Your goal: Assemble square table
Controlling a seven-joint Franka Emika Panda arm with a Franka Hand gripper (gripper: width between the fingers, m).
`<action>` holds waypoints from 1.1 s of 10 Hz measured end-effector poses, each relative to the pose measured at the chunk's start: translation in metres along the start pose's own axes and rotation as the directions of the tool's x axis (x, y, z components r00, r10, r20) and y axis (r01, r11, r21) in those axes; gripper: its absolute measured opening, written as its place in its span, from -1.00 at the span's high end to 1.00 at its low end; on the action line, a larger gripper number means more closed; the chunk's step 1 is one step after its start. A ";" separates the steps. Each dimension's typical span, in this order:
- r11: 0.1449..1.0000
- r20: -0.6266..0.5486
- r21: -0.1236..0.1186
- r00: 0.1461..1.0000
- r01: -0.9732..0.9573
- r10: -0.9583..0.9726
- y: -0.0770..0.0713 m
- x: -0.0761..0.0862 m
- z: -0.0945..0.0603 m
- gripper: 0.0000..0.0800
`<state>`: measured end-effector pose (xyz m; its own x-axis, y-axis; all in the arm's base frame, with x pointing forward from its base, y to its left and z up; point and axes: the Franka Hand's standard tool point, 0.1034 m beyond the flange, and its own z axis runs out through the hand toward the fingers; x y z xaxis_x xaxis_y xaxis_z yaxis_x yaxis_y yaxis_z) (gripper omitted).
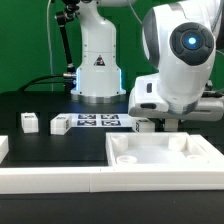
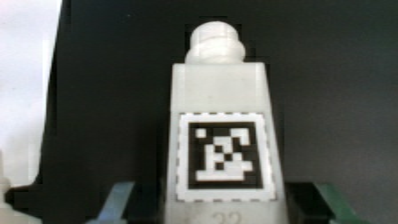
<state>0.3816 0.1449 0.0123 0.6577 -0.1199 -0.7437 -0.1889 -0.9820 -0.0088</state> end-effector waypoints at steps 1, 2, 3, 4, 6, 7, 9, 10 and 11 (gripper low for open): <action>1.000 0.011 0.004 1.000 0.006 -0.006 0.002 -0.003 -0.011 0.27; 1.000 0.024 0.013 0.999 0.020 -0.020 0.005 -0.006 -0.028 0.27; 0.999 0.024 0.023 0.999 0.022 -0.023 0.009 -0.008 -0.044 0.27; 0.999 0.024 0.031 1.000 0.017 -0.018 0.013 -0.011 -0.056 0.27; 0.999 -0.017 0.040 1.000 0.015 -0.015 0.014 -0.007 -0.065 0.27; 0.999 -0.015 0.038 1.000 0.016 -0.016 0.013 -0.008 -0.063 0.27; 0.999 -0.086 0.047 0.996 0.023 -0.019 0.011 0.000 -0.070 0.27; 0.998 -0.126 0.052 0.992 0.034 -0.027 0.013 -0.003 -0.082 0.27; 0.997 -0.177 0.060 0.984 0.042 -0.031 0.012 -0.002 -0.096 0.27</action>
Offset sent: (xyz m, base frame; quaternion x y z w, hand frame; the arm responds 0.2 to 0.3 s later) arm 0.0280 -0.0233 0.0532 0.0232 -0.0317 0.0007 0.9992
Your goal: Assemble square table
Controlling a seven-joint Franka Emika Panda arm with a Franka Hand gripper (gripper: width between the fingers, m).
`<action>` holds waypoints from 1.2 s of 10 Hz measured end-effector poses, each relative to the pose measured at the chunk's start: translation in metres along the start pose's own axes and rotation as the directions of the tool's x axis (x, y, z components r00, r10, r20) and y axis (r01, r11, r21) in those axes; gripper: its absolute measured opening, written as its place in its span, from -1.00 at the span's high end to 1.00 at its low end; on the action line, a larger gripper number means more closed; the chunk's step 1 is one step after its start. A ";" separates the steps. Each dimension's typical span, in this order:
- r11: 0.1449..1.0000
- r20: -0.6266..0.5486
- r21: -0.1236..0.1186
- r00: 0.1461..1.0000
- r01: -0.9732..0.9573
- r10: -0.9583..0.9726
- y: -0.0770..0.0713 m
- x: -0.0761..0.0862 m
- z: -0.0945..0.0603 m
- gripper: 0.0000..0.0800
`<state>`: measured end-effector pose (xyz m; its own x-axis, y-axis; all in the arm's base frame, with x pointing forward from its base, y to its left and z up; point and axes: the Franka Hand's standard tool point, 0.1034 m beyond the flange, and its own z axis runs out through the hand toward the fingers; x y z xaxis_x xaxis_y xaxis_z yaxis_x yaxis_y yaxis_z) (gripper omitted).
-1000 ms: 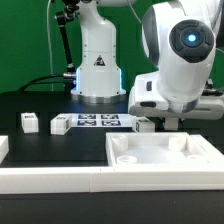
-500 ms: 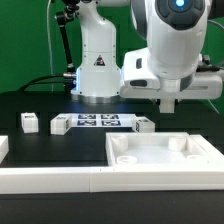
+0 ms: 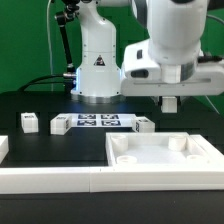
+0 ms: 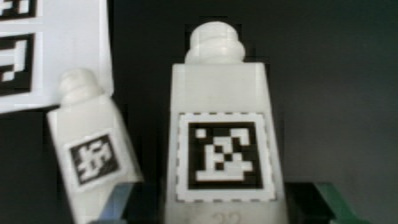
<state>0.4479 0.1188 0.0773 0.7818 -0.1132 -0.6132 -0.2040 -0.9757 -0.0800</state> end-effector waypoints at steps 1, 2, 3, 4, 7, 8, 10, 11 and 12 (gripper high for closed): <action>1.000 -0.059 0.008 0.998 0.004 -0.003 -0.003 0.004 -0.011 0.27; 1.000 -0.086 0.010 0.996 0.005 -0.004 -0.003 0.003 -0.018 0.27; 1.000 -0.147 0.015 0.989 0.004 -0.002 -0.006 0.008 -0.022 0.27; 1.000 -0.208 0.018 0.978 0.008 -0.004 -0.007 0.010 -0.022 0.27; 0.999 -0.419 0.015 0.907 0.045 -0.034 -0.009 0.012 -0.027 0.27; 0.998 -0.459 0.009 0.887 0.062 -0.051 -0.007 0.013 -0.037 0.27; 0.996 -0.572 -0.002 0.817 0.092 -0.076 -0.010 0.022 -0.053 0.27; 0.995 -0.634 -0.004 0.769 0.102 -0.082 -0.012 0.024 -0.047 0.27; 0.994 -0.677 -0.005 0.731 0.109 -0.084 -0.013 0.024 -0.044 0.27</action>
Offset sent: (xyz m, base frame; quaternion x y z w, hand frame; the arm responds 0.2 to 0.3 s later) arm 0.0000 0.0000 0.0000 0.0000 0.1296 0.0000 0.9916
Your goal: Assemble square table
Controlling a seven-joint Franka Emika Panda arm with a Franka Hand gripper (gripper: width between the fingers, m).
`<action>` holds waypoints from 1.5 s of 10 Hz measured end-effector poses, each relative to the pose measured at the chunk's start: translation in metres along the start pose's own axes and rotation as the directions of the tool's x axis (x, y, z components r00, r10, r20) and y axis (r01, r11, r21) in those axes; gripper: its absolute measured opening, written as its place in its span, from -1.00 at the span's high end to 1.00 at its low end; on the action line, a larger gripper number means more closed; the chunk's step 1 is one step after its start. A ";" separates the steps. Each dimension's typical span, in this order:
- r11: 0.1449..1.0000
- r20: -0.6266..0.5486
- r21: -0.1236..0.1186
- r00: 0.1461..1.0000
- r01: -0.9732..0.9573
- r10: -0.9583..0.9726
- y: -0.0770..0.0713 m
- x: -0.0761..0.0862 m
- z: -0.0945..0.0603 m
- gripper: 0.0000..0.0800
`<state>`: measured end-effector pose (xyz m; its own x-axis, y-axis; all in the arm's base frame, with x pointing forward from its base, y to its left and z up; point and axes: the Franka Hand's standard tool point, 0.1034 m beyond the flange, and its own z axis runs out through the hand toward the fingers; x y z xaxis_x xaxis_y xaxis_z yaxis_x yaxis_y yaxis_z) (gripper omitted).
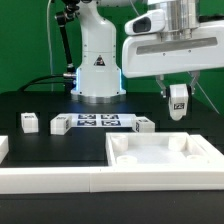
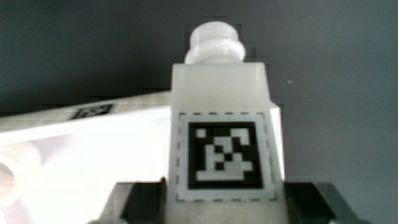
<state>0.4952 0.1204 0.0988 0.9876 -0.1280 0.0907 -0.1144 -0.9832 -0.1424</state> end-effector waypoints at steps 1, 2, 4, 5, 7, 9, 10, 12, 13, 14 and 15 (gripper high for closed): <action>1.000 -0.058 0.006 0.998 0.006 -0.005 -0.002 0.002 0.000 0.27; 1.000 -0.147 0.014 0.989 0.018 -0.016 -0.004 0.003 0.000 0.27; 0.998 -0.129 0.004 0.990 0.058 -0.057 -0.001 0.017 -0.010 0.27; 0.997 -0.136 0.000 0.988 0.079 -0.079 0.001 0.035 -0.023 0.27; 0.989 -0.157 -0.020 0.977 0.145 -0.146 0.018 0.052 -0.030 0.27; 0.989 -0.157 -0.019 0.976 0.148 -0.149 0.016 0.053 -0.030 0.27; 0.989 -0.156 -0.019 0.976 0.148 -0.149 0.016 0.053 -0.029 0.27; 0.986 -0.160 -0.024 0.973 0.168 -0.169 0.021 0.058 -0.024 0.27; 0.983 -0.166 -0.025 0.969 0.180 -0.182 0.022 0.070 -0.024 0.27; 0.982 -0.184 -0.024 0.965 0.188 -0.189 0.021 0.085 -0.027 0.27; 0.980 -0.192 -0.023 0.961 0.199 -0.200 0.018 0.094 -0.025 0.27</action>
Offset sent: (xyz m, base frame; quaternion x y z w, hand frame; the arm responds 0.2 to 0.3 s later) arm 0.0470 -0.0231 0.0286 -0.0475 0.0104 -0.0962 0.9942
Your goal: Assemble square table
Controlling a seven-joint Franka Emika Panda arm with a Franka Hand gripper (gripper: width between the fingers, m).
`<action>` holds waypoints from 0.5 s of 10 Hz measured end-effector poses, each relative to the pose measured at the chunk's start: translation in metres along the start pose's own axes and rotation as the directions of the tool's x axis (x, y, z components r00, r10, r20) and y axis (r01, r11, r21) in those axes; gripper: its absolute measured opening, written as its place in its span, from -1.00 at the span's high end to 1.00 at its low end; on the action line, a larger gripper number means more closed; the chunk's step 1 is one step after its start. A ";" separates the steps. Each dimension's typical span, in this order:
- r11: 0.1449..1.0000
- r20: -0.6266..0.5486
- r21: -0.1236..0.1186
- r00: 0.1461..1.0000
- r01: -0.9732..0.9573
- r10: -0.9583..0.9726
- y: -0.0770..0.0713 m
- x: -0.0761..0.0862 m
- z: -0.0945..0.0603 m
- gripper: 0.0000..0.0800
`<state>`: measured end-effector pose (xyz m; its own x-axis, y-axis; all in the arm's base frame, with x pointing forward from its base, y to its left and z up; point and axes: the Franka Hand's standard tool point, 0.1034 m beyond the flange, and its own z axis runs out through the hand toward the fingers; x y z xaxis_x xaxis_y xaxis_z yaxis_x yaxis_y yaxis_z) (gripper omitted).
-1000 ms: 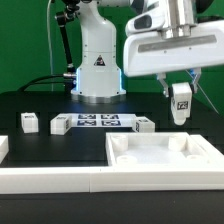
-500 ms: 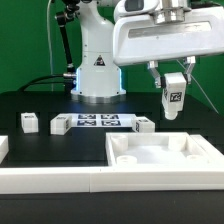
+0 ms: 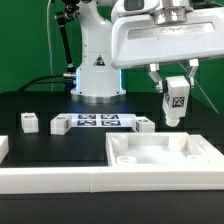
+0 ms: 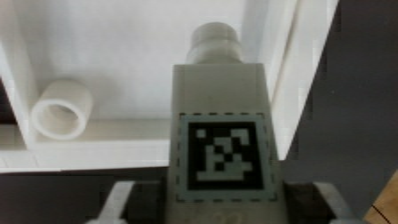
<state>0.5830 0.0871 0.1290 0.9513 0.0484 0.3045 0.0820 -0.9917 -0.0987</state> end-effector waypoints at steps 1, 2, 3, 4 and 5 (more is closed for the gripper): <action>0.999 -0.005 -0.002 0.999 0.038 -0.038 0.005 0.002 0.004 0.27; 0.999 -0.009 -0.002 0.999 0.036 -0.036 0.004 0.001 0.005 0.27; 0.999 -0.043 -0.009 0.998 0.038 -0.039 0.005 0.003 0.004 0.27; 0.999 -0.068 -0.015 0.997 0.041 -0.042 0.006 0.005 0.004 0.27; 0.999 -0.152 -0.033 0.987 0.042 -0.046 0.009 0.013 0.004 0.27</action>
Offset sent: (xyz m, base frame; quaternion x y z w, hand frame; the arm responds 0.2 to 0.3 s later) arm 0.0000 0.0000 0.0000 0.0000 0.0000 0.0000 1.0000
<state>0.5973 0.0791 0.1284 0.8904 0.0758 0.4488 0.1121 -0.9922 -0.0549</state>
